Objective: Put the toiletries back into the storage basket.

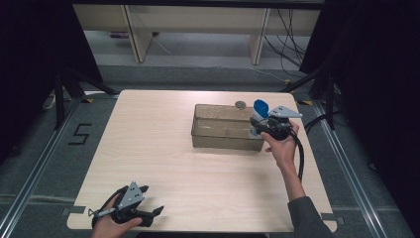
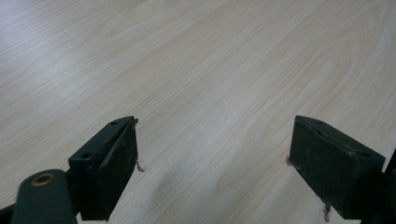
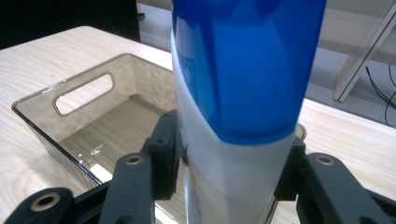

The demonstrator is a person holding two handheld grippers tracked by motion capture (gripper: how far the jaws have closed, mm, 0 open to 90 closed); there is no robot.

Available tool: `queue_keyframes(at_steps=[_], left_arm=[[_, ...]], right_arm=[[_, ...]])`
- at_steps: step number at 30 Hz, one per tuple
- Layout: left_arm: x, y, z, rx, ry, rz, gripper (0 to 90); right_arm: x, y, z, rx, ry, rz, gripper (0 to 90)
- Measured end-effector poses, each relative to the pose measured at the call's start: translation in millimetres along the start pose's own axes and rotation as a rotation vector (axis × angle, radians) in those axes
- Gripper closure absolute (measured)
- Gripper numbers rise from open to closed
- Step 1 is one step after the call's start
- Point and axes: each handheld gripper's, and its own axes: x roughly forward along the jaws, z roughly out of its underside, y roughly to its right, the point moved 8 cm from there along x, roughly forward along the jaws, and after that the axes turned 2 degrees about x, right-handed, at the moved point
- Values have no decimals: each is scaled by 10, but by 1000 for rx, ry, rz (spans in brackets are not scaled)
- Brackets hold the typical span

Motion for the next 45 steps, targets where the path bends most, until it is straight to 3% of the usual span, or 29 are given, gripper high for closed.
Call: queue_keyframes(at_steps=[1,4,10,11,13,14,15,18,20,21,23,26,28,29,33,38,39,42,45], left_arm=[[1,0,-1,-1,1,-1,152],[-6,6,-3,-2,3,-1,152],[-5,5,-5,-3,4,-2,152],[-7,6,-7,-4,6,-4,152],[3,32,-22,-31,27,3,152],[3,24,-17,-24,22,2,152],[-9,3,-3,-1,1,-4,152],[-10,16,-9,-7,7,4,152],[0,33,-18,-37,23,1,152],[2,34,-21,-37,26,1,152],[-13,7,-1,-6,-1,-5,152],[-10,21,-10,-19,10,-1,152],[-10,11,-4,-12,3,-6,152],[-11,17,-6,-16,6,-2,152],[-11,26,-10,-18,10,3,152],[-14,12,-6,-9,4,-4,152],[-13,14,-8,-10,5,-4,152],[-15,12,-9,-9,6,-4,152],[-16,9,-7,-3,1,2,152]], right_arm=[[19,31,-8,-38,18,8,549],[49,32,26,-40,11,13,549],[71,35,76,-31,-9,7,550],[76,24,82,-11,-5,11,549],[75,27,102,-5,-16,12,550],[80,55,101,-37,-14,14,550],[86,52,112,-27,-17,14,550],[102,47,145,-19,-27,17,550],[107,33,171,-3,-44,13,550],[118,60,164,-40,-39,10,551],[128,56,170,-29,-32,14,551],[128,72,173,-42,-32,21,551],[133,62,182,-29,-34,16,551],[133,37,196,3,-41,14,551],[145,72,213,-41,-45,17,551],[163,67,249,-41,-60,15,552],[159,42,266,-4,-71,16,551],[175,72,262,-39,-51,22,551],[171,59,290,-25,-75,12,552]])
